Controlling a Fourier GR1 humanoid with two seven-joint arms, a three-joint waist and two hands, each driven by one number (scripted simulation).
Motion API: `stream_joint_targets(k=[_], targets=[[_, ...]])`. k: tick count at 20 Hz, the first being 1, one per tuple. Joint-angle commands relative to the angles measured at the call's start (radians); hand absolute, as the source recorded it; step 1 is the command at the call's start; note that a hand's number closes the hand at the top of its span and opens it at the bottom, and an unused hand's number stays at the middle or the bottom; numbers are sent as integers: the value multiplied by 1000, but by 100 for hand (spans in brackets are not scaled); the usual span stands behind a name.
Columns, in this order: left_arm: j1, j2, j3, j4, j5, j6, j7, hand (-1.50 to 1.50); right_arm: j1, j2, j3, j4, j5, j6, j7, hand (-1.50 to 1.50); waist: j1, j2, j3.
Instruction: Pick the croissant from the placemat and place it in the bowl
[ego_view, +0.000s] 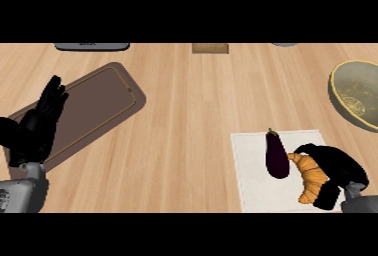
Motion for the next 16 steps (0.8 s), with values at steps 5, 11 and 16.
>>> stream_joint_targets(k=[5,11,16], targets=[[-6,-16,9,-41,-21,10,37,0,-72,18,-33,140,-4,-36,-137,150,3,7,12],[-13,-14,43,88,-22,-29,-74,0,-32,96,-4,61,98,-176,-47,150,-4,7,11],[20,-12,46,12,-5,-50,-39,0,-259,110,-54,204,85,-157,-99,150,12,8,11]])
